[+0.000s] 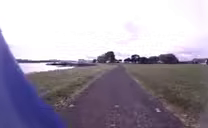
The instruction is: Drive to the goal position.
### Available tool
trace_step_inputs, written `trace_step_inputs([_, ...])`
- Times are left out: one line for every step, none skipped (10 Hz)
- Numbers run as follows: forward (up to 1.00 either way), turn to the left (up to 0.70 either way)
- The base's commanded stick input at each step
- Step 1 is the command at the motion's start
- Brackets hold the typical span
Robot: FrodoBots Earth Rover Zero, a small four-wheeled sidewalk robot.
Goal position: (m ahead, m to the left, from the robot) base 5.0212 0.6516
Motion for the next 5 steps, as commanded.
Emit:
trace_step_inputs([0.70, -0.10])
trace_step_inputs([0.70, -0.05])
trace_step_inputs([0.70, 0.00])
trace_step_inputs([0.70, 0.00])
trace_step_inputs([0.70, 0.00])
